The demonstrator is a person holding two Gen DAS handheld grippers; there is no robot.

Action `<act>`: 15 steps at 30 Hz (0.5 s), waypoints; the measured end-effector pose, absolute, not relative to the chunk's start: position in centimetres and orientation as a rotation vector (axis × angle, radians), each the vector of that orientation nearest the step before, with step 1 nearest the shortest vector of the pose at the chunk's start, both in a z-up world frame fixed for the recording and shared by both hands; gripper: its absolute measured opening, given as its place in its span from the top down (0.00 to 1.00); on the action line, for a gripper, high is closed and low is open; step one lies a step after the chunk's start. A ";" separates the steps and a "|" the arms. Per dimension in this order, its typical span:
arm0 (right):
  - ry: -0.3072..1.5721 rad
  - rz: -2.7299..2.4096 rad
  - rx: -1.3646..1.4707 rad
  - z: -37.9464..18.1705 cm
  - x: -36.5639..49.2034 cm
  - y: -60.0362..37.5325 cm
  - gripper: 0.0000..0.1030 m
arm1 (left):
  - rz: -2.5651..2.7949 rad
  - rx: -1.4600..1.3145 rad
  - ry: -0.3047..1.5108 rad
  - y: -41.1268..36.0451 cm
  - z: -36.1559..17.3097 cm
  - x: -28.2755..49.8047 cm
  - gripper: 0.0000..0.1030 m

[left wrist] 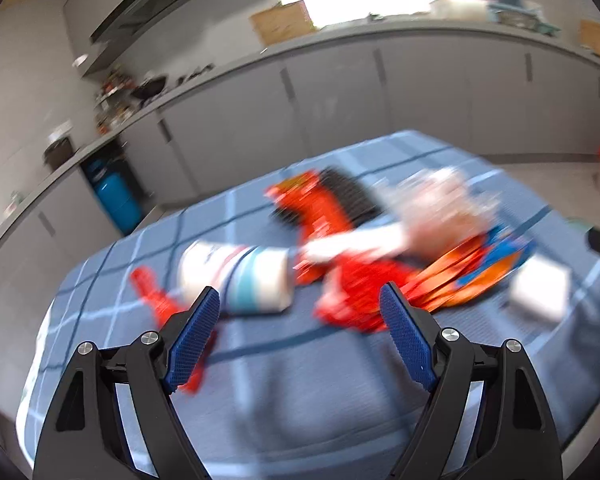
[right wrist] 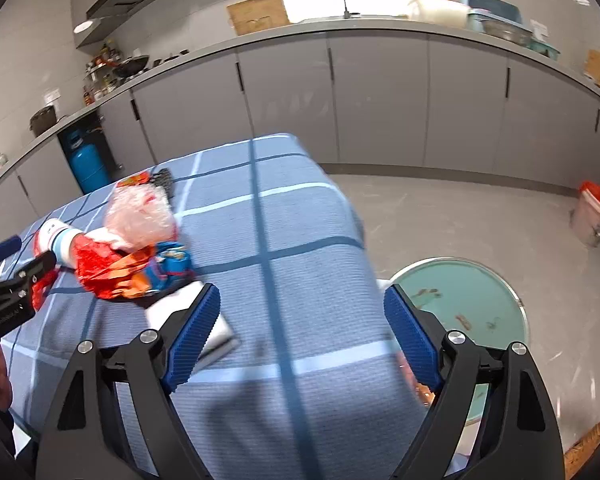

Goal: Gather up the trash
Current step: 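Move both grippers back over the table toward the remaining trash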

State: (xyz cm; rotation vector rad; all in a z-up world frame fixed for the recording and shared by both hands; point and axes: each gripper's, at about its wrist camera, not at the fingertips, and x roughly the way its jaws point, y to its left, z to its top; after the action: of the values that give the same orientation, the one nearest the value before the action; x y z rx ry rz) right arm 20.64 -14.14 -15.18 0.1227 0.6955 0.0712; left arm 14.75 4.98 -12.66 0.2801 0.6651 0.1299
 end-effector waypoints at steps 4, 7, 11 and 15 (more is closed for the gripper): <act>0.703 0.113 0.104 -15.1 21.0 -12.0 0.16 | 0.231 0.261 0.703 9.1 -13.5 13.8 0.21; 0.712 0.150 0.082 -15.3 21.2 -10.4 0.13 | 0.299 0.235 0.730 11.6 -14.0 13.5 0.21; 0.724 0.184 0.044 -15.6 21.5 -8.5 0.13 | 0.380 0.184 0.759 15.5 -14.4 13.1 0.21; 0.736 0.189 0.010 -16.0 21.8 -7.5 0.13 | 0.385 0.116 0.781 17.7 -14.6 13.4 0.21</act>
State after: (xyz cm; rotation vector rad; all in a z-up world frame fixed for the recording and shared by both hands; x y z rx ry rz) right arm 21.79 -7.50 -15.98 0.0099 0.7365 0.1885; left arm 13.41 17.71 -14.57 0.1165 0.7805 0.3849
